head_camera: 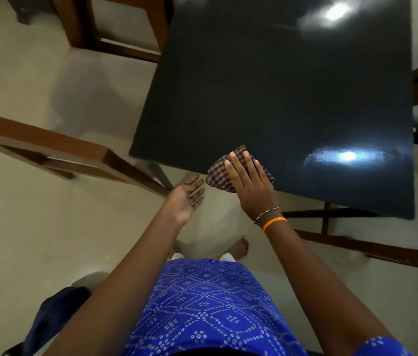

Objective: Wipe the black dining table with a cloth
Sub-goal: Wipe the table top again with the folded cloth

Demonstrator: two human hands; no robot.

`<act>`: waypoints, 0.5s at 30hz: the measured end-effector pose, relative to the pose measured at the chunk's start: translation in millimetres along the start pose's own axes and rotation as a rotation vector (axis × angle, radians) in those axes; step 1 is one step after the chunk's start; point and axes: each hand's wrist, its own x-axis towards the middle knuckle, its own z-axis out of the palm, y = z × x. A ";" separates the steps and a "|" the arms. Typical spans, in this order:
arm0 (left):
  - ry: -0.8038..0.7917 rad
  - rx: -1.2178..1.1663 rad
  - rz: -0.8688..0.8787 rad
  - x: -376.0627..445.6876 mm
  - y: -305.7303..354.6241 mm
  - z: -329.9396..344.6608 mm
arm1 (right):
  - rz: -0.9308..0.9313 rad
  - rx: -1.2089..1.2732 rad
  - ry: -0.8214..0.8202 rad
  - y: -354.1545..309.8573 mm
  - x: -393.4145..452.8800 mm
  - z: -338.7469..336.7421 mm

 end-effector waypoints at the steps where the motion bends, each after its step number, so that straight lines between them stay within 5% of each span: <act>1: -0.002 0.009 -0.003 1.5 -4.4 6.4 | 0.000 0.005 0.001 7.2 -5.6 0.7; 15: -0.101 0.193 -0.066 13.9 -107.2 133.6 | 0.079 0.016 -0.036 136.9 -115.2 11.2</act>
